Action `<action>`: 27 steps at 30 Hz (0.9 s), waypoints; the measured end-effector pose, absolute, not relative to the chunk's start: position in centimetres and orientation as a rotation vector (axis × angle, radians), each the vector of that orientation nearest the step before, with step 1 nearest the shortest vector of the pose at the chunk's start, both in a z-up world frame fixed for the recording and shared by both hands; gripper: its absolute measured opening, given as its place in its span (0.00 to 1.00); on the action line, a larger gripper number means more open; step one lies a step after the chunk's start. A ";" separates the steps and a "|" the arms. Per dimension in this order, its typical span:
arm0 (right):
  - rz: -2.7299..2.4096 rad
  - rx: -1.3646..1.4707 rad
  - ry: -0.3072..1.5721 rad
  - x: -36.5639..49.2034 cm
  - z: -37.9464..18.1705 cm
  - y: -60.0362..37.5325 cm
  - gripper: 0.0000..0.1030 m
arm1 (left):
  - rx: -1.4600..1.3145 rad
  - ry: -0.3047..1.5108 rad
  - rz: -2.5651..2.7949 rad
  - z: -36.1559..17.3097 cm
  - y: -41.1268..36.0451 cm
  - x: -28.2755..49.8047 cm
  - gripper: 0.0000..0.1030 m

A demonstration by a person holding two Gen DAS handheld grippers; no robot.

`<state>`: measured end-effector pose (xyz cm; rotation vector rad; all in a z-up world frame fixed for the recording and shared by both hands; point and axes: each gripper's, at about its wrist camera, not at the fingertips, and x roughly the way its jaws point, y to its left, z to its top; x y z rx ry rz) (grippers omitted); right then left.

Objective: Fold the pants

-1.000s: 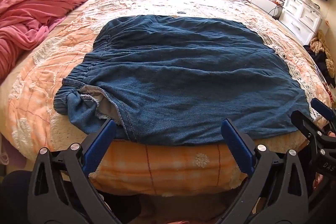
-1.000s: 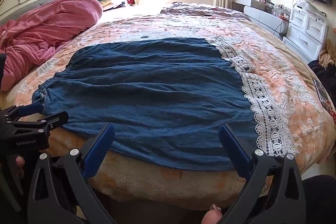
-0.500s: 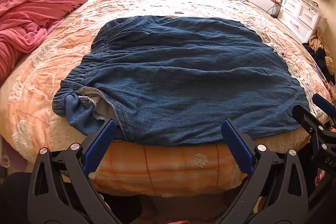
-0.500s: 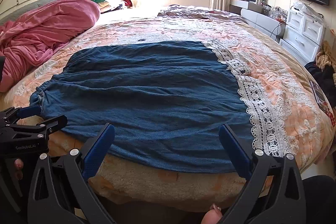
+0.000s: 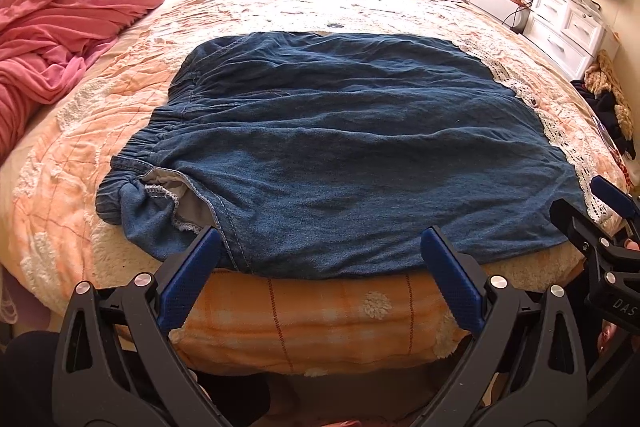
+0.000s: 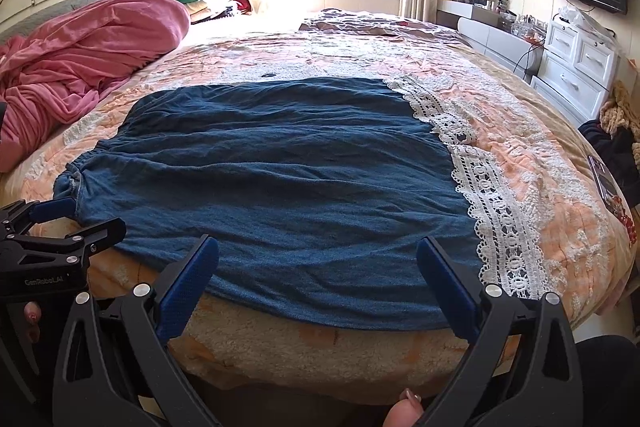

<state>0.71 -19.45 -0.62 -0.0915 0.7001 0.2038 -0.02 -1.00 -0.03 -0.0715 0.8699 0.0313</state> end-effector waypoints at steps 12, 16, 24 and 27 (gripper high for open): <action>0.204 -0.094 0.702 0.7 -0.7 -19.5 0.96 | -0.065 0.866 0.030 -0.1 -1.1 0.0 0.91; 0.202 -0.097 0.704 0.7 -0.8 -19.6 0.96 | -0.064 0.866 0.030 -0.1 -1.2 0.0 0.91; 0.200 -0.102 0.701 0.8 -0.9 -19.6 0.96 | -0.062 0.860 0.030 -0.1 -1.2 0.0 0.91; 0.202 -0.105 0.701 0.9 -0.8 -19.5 0.96 | -0.062 0.860 0.031 -0.1 -1.1 0.0 0.91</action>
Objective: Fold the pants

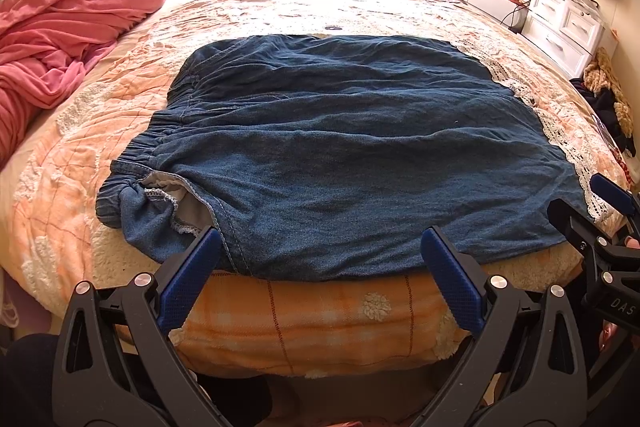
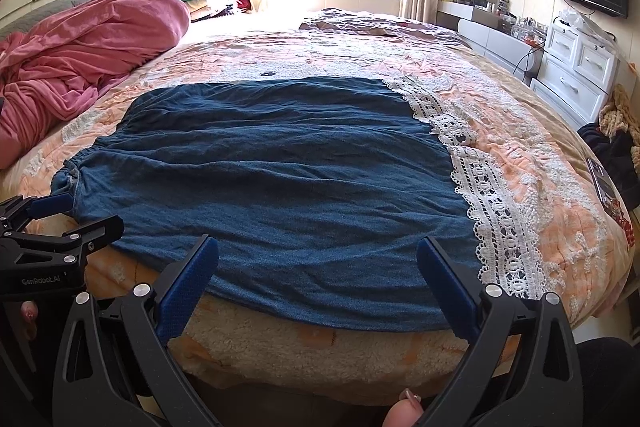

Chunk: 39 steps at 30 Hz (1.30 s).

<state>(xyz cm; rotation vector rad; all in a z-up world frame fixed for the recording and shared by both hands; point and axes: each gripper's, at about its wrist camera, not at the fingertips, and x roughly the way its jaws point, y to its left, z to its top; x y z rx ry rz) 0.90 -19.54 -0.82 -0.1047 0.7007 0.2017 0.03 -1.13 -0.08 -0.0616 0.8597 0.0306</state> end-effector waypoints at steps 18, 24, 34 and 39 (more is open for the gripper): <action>0.217 -0.113 0.715 1.8 0.5 -19.5 0.96 | -0.082 0.856 0.028 0.9 -0.6 0.2 0.91; 0.281 -0.108 0.752 4.1 2.3 -18.6 0.96 | -0.088 0.870 0.010 2.4 0.3 1.6 0.91; 0.414 -0.139 0.808 11.7 5.1 -15.3 0.96 | -0.069 0.911 0.020 4.7 3.5 6.4 0.91; 0.466 -0.142 0.830 14.6 4.6 -14.1 0.96 | -0.080 0.944 0.107 4.8 7.7 11.1 0.91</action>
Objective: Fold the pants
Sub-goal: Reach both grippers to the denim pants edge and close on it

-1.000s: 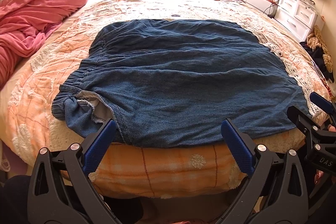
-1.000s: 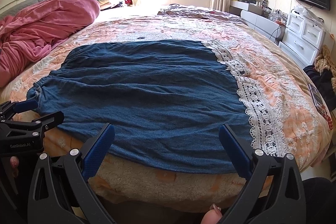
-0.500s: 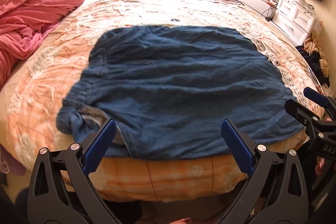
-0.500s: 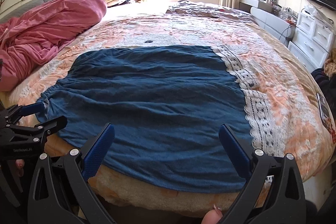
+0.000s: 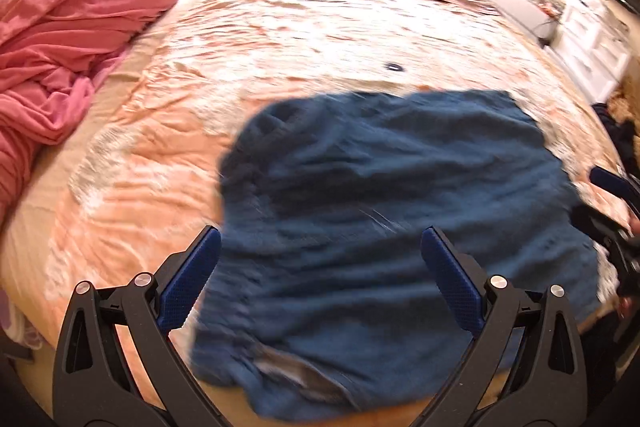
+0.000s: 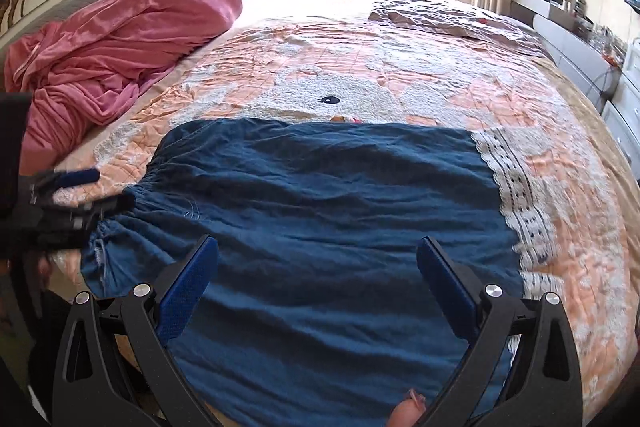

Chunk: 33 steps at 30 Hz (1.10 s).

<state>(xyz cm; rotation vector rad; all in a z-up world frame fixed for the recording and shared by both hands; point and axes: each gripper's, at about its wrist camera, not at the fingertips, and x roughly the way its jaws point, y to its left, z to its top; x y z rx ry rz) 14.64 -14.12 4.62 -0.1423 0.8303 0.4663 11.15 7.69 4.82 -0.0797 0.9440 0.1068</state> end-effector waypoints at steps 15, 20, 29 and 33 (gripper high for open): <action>0.673 -0.306 0.895 24.9 3.3 -7.9 0.96 | -0.122 0.929 0.003 2.6 13.5 19.2 0.77; 0.693 -0.398 0.933 29.0 1.5 -4.7 0.96 | -0.107 0.958 -0.034 0.8 14.8 20.2 0.55; 0.746 -0.558 0.923 31.4 -0.6 -0.7 0.95 | -0.185 1.020 -0.146 -1.7 14.9 23.0 0.11; 0.794 -0.620 0.908 31.4 -1.3 0.6 0.91 | -0.191 1.020 -0.165 -1.3 14.9 22.7 0.07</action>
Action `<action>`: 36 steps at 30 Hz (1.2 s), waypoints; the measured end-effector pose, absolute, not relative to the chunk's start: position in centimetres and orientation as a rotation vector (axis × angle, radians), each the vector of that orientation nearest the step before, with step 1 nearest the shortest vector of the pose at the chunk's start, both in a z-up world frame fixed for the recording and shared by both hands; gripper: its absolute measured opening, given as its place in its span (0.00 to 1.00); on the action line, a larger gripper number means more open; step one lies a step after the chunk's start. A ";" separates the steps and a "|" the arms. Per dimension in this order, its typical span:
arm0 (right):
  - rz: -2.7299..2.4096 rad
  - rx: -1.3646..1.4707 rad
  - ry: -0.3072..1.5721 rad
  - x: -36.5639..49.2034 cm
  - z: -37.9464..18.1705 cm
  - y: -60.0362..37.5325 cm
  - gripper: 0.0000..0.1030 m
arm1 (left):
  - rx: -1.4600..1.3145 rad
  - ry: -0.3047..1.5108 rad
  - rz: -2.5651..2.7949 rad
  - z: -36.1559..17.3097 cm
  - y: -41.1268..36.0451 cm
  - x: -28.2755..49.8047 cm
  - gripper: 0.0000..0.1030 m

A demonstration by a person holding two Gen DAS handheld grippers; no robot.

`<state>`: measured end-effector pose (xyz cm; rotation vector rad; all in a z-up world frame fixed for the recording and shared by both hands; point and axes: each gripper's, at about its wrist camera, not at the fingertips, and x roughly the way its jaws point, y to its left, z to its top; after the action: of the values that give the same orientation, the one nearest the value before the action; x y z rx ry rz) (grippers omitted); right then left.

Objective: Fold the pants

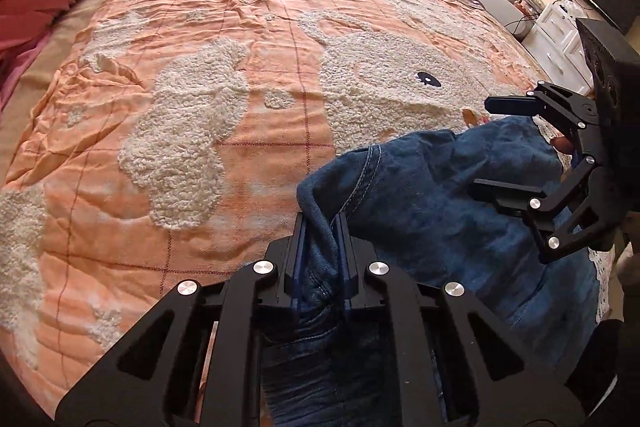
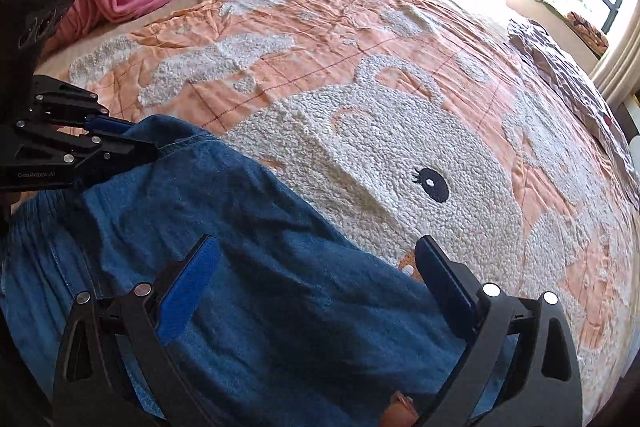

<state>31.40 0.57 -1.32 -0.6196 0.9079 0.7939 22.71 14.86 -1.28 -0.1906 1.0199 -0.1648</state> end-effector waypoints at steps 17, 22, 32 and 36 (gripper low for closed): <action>0.924 -0.558 0.844 28.3 -0.5 0.4 0.03 | -0.079 0.979 -0.168 0.6 14.9 21.2 0.06; 0.924 -0.483 0.746 25.6 2.2 -2.0 0.03 | -0.026 0.949 -0.173 0.1 13.9 21.2 0.17; 0.881 -0.427 0.677 22.0 3.7 -4.3 0.03 | -0.074 0.854 -0.217 3.6 13.7 19.6 0.05; 0.888 -0.407 0.621 19.0 4.9 -5.7 0.03 | -0.041 0.810 -0.234 5.4 12.7 16.8 0.05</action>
<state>19.05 -5.66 4.91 -0.4066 0.6208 0.8877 16.76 12.73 5.45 -0.0409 0.8096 -0.2342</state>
